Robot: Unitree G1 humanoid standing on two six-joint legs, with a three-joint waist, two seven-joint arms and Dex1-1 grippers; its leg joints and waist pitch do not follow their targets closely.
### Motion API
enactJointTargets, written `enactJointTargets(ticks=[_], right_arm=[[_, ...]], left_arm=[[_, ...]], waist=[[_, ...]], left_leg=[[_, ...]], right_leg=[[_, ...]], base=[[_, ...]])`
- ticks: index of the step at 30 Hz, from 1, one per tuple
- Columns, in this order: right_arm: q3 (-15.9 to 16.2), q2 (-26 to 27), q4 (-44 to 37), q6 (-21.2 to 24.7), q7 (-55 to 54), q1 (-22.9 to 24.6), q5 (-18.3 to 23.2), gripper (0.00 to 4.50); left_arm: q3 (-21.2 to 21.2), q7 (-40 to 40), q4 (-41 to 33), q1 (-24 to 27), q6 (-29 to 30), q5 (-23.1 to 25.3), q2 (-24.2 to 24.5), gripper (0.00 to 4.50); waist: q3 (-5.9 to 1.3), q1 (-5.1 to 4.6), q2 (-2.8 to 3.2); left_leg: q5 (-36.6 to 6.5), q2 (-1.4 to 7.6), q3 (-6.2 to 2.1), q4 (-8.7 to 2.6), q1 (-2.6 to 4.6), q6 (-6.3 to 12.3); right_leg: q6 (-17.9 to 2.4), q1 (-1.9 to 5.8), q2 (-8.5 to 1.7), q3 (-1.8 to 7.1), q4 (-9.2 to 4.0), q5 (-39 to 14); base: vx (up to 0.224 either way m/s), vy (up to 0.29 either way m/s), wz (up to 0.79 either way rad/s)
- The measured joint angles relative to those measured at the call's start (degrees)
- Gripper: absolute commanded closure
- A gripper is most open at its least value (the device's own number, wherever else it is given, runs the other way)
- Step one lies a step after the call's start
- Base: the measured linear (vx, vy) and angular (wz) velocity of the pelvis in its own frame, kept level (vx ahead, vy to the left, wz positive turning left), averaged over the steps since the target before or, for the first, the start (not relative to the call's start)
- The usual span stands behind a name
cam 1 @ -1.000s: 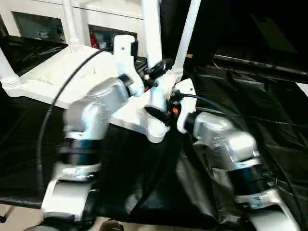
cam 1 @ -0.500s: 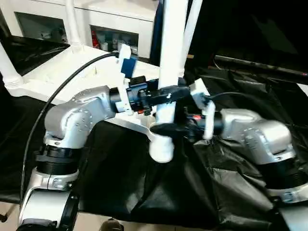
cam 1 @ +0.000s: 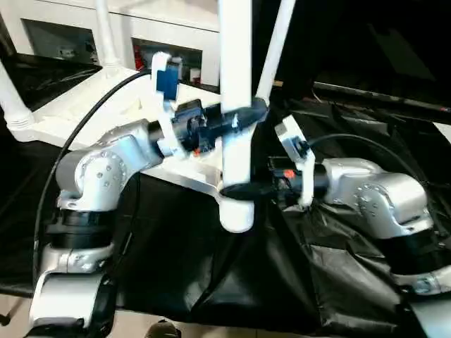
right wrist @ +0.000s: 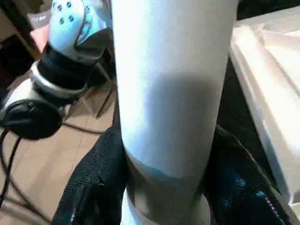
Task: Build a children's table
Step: Pick table leg
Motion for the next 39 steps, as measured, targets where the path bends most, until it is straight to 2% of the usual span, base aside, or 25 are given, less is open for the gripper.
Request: enactJointTargets(ticks=[2, 5, 7, 9, 11, 13, 20, 21, 28, 34, 39], right_arm=[[0.0, 0.8, 1.1, -0.6, -3.0, -0.3, -1.7, 2.61], [-0.4, 2.4, 3.4, -0.6, -8.4, -0.3, -4.1, 2.61], [-0.5, 2.5, 3.7, -0.6, -9.5, -0.3, -4.5, 2.62], [-0.5, 2.8, 3.7, -0.6, -10.0, -0.3, -4.6, 2.62], [-0.5, 2.8, 3.8, -0.6, -10.5, -0.3, -5.0, 2.62], [-0.5, 2.9, 3.8, -0.6, -10.6, -0.3, -5.6, 2.62], [-0.5, 3.5, 4.0, -1.4, -11.3, -0.7, -6.5, 2.62], [-0.5, 3.8, 4.5, -2.1, -11.2, -0.8, -6.5, 2.06], [0.1, 3.0, 4.6, -2.1, -6.8, -1.6, -5.9, 1.49], [2.4, 0.4, 5.6, -2.1, -1.9, -2.3, -6.1, 1.45], [2.6, 0.2, 5.9, -2.0, 0.2, -2.3, -6.1, 1.45]], left_arm=[[0.2, 4.3, 1.1, -1.3, -0.9, 1.9, -1.2, 1.97], [-0.3, 14.0, 1.5, -2.5, -4.0, 8.9, -2.9, 1.63], [-0.2, 16.8, 1.5, -2.3, -4.3, 9.5, -4.4, 1.55], [-0.1, 18.5, 1.0, -1.9, -4.4, 9.6, -4.9, 2.0], [-0.2, 19.1, 0.7, -1.7, -4.4, 9.7, -5.3, 1.91], [-0.3, 19.9, 0.7, -1.7, -4.6, 10.1, -5.7, 2.33], [0.1, 20.5, 0.7, -1.7, -5.6, 10.4, -6.3, 2.66], [0.2, 20.5, 0.6, -1.7, -5.7, 10.4, -6.1, 2.7], [-1.9, 15.4, -0.7, -1.7, -5.3, 10.0, -3.9, 2.71], [-4.6, 10.9, -1.7, -1.7, -4.3, 9.7, -3.0, 2.71], [-5.4, 9.7, -2.2, -1.7, -4.2, 9.6, -2.6, 2.71]], waist=[[-0.01, 0.07, -0.02], [-0.02, -0.15, -0.02], [-0.01, -0.12, -0.03], [-0.02, -0.17, -0.03], [-0.02, -0.18, -0.03], [-0.03, -0.19, -0.06], [-0.04, -0.15, -0.09], [-0.04, -0.2, -0.09], [-0.05, -0.12, -0.1], [-0.05, -0.18, -0.11], [-0.06, -0.18, -0.11]], left_leg=[[0.0, 0.0, 0.0, 0.02, -0.02, 0.0], [0.0, 0.0, 0.0, 0.01, 0.0, 0.0], [0.0, 0.01, 0.0, 0.0, -0.04, -0.01], [0.0, 0.01, 0.0, 0.0, -0.04, -0.01], [0.0, 0.0, 0.0, 0.01, -0.06, 0.0], [0.0, 0.0, 0.0, 0.01, -0.07, 0.0], [0.0, 0.0, 0.0, 0.01, -0.07, 0.0], [0.0, 0.0, 0.0, 0.01, -0.07, 0.0], [0.0, 0.0, 0.0, 0.02, -0.08, 0.0], [0.0, 0.0, 0.0, 0.01, -0.07, 0.0], [0.0, 0.0, 0.0, 0.01, -0.06, 0.0]], right_leg=[[0.0, 0.0, 0.0, 0.0, 0.0, 0.0], [0.0, -0.01, 0.0, 0.0, 0.0, 0.0], [0.1, -0.03, 0.0, 0.0, 0.0, 0.0], [0.0, -0.04, 0.0, 0.0, 0.0, 0.0], [-0.1, -0.04, 0.0, 0.0, -0.01, 0.1], [-0.1, -0.04, 0.0, 0.0, -0.01, 0.1], [0.1, -0.04, 0.0, 0.0, -0.03, -0.1], [0.1, -0.04, 0.0, 0.0, -0.03, -0.1], [0.1, -0.02, 0.0, 0.01, -0.03, -0.1], [0.1, -0.04, 0.0, 0.0, -0.02, -0.1], [0.1, -0.03, 0.0, 0.01, -0.02, -0.1]], base=[[0.0, 0.0, 0.0], [0.0, 0.0, 0.0], [0.0, 0.0, 0.0], [0.0, 0.0, 0.0], [0.0, 0.0, 0.0], [0.0, 0.0, 0.0], [0.0, 0.0, 0.0], [0.0, 0.0, 0.0], [0.0, 0.0, 0.0], [0.0, 0.0, 0.0], [0.0, 0.0, 0.0]])
